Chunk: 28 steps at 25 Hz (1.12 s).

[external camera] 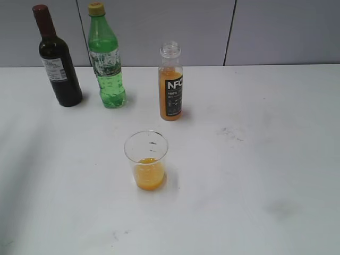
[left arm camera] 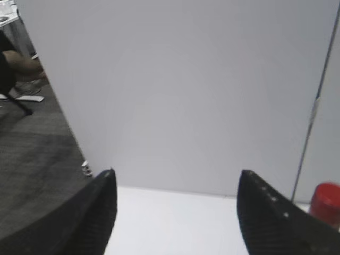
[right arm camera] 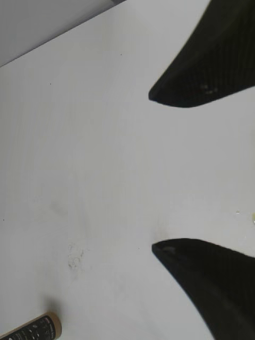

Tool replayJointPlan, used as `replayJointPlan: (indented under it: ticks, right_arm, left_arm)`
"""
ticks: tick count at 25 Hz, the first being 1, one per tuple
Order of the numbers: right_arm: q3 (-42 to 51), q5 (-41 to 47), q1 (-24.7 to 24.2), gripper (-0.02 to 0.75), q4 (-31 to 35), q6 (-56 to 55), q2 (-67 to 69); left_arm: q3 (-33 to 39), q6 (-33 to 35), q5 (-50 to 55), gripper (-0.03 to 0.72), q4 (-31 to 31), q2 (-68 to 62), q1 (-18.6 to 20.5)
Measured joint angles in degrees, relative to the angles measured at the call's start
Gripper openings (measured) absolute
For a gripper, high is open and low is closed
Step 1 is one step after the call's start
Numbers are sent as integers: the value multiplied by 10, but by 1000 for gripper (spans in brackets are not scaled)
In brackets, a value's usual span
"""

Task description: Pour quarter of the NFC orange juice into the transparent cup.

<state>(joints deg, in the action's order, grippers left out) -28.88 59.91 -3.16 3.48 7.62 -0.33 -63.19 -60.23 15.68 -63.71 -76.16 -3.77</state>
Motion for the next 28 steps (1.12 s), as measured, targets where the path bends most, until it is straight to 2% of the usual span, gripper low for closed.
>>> replayJointPlan:
  ticks: [2,5,8,13,18,23,28]
  right_arm:
    - [0,0,0,589,0,0,0]
    - [0,0,0,589,0,0,0]
    - [0,0,0,589,0,0,0]
    - [0,0,0,589,0,0,0]
    - [0,0,0,589,0,0,0]
    - [0,0,0,589,0,0,0]
    - [0,0,0,589,0,0,0]
  left_arm:
    - [0,131,60,535,100,0,0]
    - [-9,376,176,533,277,-2,9]
    - [-25,522,261,533,419,-4,25]
    - [-51,635,364,545,542,-1,45]
    - [-52,721,421,638,689,41,59]
    - [-52,739,522,650,713,93,59]
    - [-22,739,537,645,718,168,60]
